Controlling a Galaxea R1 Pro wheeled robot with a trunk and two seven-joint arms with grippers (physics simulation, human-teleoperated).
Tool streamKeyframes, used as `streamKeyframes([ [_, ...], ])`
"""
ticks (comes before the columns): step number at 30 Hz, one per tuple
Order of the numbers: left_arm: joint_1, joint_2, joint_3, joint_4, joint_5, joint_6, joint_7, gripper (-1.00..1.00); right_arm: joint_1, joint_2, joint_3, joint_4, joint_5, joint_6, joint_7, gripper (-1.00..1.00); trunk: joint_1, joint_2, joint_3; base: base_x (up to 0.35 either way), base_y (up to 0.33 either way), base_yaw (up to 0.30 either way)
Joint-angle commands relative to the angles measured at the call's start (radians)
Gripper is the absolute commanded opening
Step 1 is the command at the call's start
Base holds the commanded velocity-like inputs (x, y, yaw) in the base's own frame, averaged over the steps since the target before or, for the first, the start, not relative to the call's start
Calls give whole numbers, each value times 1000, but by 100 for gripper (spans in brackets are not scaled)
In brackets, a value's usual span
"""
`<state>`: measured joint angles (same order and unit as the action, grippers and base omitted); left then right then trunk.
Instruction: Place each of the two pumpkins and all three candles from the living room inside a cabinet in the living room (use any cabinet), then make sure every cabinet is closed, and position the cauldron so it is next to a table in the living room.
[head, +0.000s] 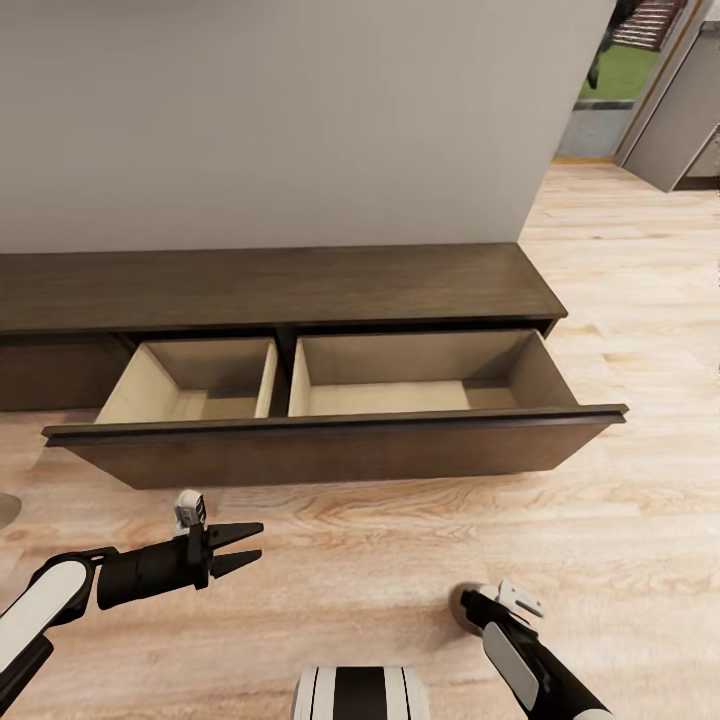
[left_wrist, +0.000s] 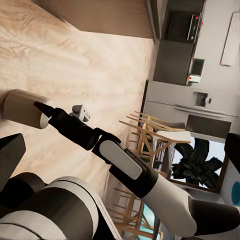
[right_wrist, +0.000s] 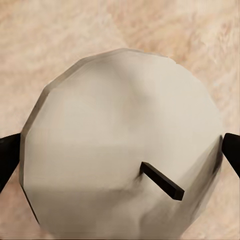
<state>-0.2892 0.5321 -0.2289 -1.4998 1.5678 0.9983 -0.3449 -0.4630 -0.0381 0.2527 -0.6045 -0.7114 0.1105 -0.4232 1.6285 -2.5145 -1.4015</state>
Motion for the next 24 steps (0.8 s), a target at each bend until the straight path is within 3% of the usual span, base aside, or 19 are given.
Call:
streamKeyframes([
  [1, -1, 1, -1, 1, -7, 0, -8, 100, 0, -2, 8, -3, -5, 4, -8, -100, -1, 0, 3, 0, 0, 0],
  [14, -1, 1, 6, 21, -15, -4, 14, 100, 0, -2, 8, -9, -5, -12, -8, -100, -6, 3, 54, 0, 0, 0],
  [17, -1, 0, 13, 30, -14, -5, 114, 100, 0, -2, 8, -12, -5, -14, -8, -100, -8, 4, 65, 0, 0, 0],
  [24, -2, -2, 33, 27, -12, -8, 369, 100, 0, -2, 8, -19, -5, -15, -8, -100, -8, 4, 65, 0, 0, 0],
])
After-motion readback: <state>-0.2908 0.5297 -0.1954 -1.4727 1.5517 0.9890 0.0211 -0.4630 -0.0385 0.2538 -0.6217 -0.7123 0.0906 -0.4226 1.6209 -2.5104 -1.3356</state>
